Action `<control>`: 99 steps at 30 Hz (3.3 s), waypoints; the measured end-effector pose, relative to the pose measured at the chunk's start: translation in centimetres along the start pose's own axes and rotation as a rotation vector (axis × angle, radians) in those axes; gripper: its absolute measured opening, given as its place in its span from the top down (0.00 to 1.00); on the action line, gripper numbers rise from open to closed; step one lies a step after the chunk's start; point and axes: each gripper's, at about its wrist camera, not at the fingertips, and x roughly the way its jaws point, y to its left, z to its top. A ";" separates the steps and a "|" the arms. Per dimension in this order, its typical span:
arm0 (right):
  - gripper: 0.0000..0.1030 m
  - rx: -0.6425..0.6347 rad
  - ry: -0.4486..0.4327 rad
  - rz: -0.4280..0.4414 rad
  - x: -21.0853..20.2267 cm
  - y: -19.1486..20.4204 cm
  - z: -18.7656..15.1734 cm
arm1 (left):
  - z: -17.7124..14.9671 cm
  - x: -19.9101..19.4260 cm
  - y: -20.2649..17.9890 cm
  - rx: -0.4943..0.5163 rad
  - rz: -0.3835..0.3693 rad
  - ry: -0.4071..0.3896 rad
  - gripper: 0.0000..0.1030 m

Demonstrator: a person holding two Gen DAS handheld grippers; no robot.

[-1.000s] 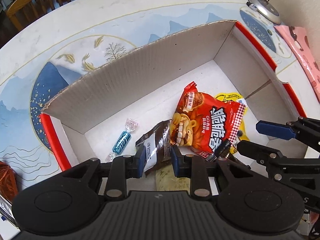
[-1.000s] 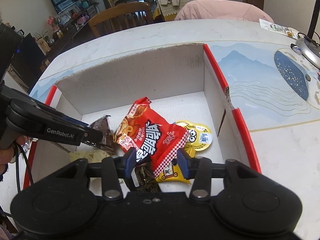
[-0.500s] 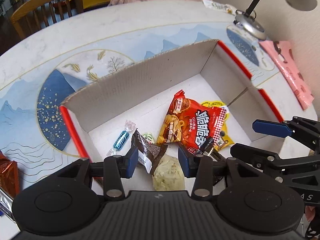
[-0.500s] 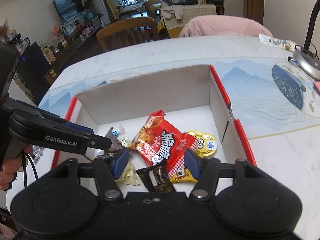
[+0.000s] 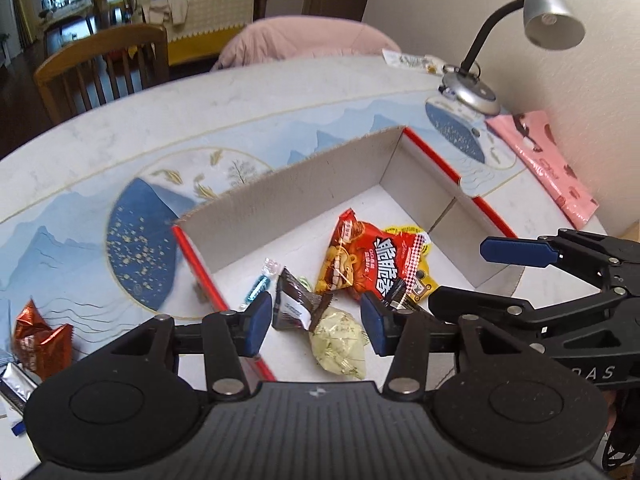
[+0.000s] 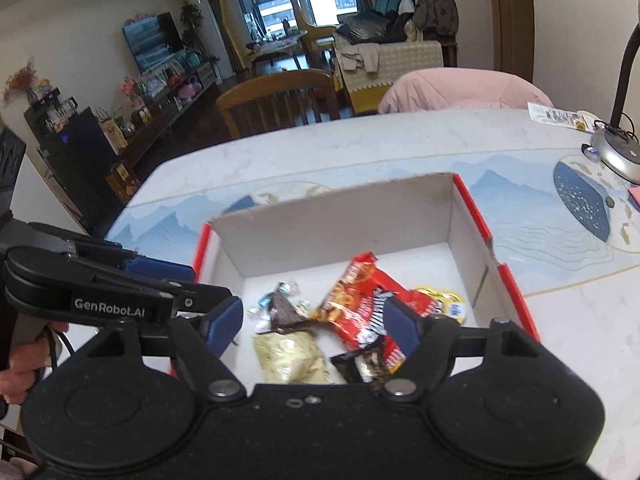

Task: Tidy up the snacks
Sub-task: 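Open the right gripper to drop the black packet while the left releases the brown wrapper, then grasp the red chocolate bag with the right gripper while the left grasps a silver bar, then carry the red chocolate bag and silver bar over the red box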

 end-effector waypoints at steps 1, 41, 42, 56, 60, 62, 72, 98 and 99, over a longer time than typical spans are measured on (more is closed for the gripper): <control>0.21 -0.002 -0.005 0.001 -0.1 0.4 0.0 | -0.2 -0.5 0.3 -0.002 -0.003 -0.009 0.53; 0.00 -0.191 -0.029 0.141 5.7 20.5 -0.9 | -12.9 -12.7 21.2 -0.288 0.219 -0.267 0.27; 0.00 -0.197 -0.021 0.142 6.1 20.7 -0.6 | -13.3 -12.5 21.7 -0.301 0.233 -0.265 0.27; 0.03 -0.271 0.152 0.171 14.4 22.8 1.8 | -15.7 -7.4 25.2 -0.425 0.248 -0.156 0.27; 0.04 -0.299 0.195 0.174 17.2 23.4 2.1 | -15.9 -6.0 25.8 -0.462 0.243 -0.133 0.27; 0.06 -0.318 0.217 0.175 18.7 23.8 2.4 | -16.0 -5.4 25.9 -0.477 0.240 -0.120 0.27; 0.12 -0.474 0.308 0.189 25.1 26.9 2.4 | -15.8 -4.3 26.3 -0.517 0.257 -0.086 0.27; 0.51 -0.407 0.335 0.194 27.0 23.9 3.4 | -13.0 1.7 25.7 -0.719 0.315 0.036 0.27; 0.51 -0.398 0.328 0.194 26.8 23.6 3.5 | -12.8 1.9 25.5 -0.718 0.335 0.042 0.27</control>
